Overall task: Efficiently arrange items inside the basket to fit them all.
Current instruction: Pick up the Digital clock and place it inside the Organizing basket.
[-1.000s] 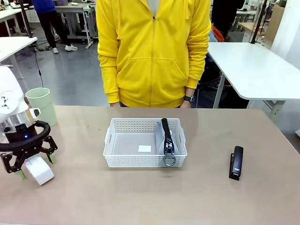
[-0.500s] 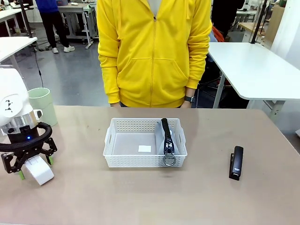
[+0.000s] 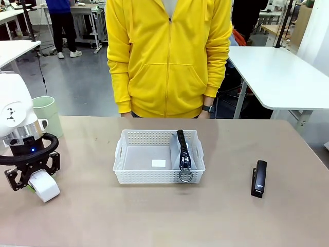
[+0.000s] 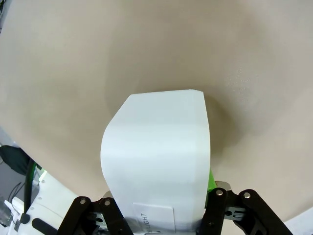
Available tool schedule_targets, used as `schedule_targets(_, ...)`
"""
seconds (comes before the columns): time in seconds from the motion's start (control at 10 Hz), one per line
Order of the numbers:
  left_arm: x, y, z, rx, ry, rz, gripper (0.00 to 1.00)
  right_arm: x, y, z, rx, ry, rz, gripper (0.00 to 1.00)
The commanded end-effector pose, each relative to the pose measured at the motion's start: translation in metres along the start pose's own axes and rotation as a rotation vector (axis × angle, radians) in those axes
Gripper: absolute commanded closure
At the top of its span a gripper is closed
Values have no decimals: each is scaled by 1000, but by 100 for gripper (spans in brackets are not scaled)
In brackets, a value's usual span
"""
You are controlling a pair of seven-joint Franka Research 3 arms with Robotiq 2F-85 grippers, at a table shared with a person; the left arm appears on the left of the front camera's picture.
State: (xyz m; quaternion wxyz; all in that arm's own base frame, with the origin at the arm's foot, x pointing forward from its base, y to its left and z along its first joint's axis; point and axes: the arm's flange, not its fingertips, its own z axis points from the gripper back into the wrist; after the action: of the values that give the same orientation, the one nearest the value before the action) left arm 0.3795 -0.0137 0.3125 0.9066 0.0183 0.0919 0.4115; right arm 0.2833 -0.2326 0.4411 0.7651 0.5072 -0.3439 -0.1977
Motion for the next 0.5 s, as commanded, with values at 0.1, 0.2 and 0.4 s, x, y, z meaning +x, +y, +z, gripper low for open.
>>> schedule_targets(0.1, 0, 4, -2, -49, -7, 4, 100, 3, 1, -1, 19, -12, 4, 0)
schedule_targets(0.2, -2, 8, 1, -82, -22, 8, 100, 3, 1, -1, 19, -12, 4, 0)
schedule_targets(0.4, -4, 19, 13, -124, -39, 2, 100, 3, 1, -1, 19, -12, 4, 0)
